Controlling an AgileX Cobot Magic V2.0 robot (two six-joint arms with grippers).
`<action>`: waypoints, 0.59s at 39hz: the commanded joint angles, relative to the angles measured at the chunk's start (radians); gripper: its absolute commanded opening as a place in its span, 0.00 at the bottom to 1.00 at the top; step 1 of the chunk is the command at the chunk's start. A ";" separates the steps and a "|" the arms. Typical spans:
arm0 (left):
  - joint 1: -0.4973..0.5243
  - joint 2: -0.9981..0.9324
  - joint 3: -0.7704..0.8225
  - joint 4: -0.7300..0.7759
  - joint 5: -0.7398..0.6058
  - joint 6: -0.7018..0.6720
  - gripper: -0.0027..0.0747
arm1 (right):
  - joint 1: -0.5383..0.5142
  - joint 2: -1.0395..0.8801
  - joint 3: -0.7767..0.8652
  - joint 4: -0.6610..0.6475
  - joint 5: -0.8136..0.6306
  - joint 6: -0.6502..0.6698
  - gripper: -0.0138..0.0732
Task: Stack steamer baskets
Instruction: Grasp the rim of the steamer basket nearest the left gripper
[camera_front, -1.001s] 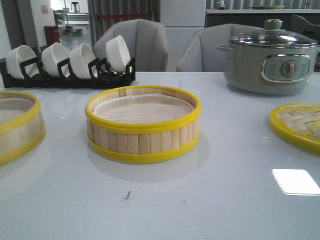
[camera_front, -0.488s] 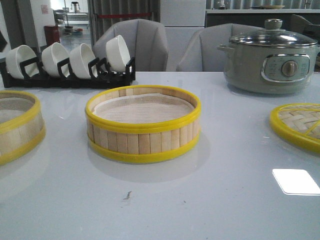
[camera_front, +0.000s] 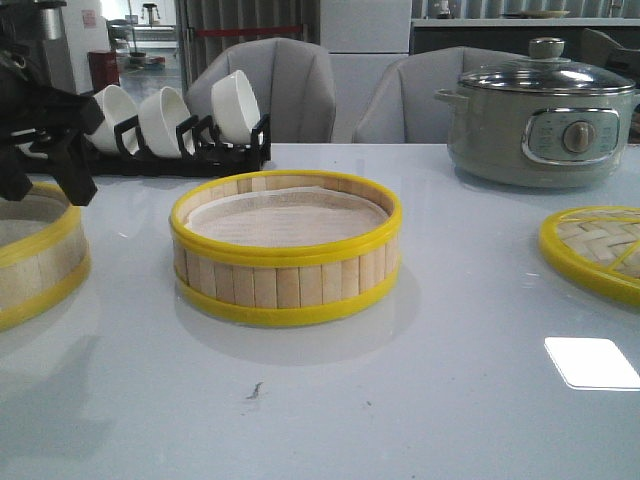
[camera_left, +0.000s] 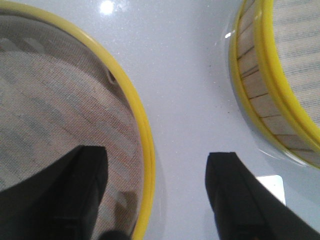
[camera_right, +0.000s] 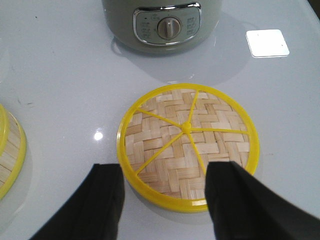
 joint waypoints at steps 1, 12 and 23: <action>-0.006 -0.009 -0.031 -0.009 -0.062 -0.005 0.66 | 0.000 -0.010 -0.037 -0.002 -0.070 -0.004 0.71; -0.006 0.072 -0.031 -0.009 -0.071 -0.005 0.66 | 0.000 -0.005 -0.031 -0.002 -0.070 -0.004 0.71; -0.006 0.072 -0.054 -0.007 -0.060 -0.005 0.17 | 0.000 -0.006 -0.031 -0.002 -0.075 -0.004 0.71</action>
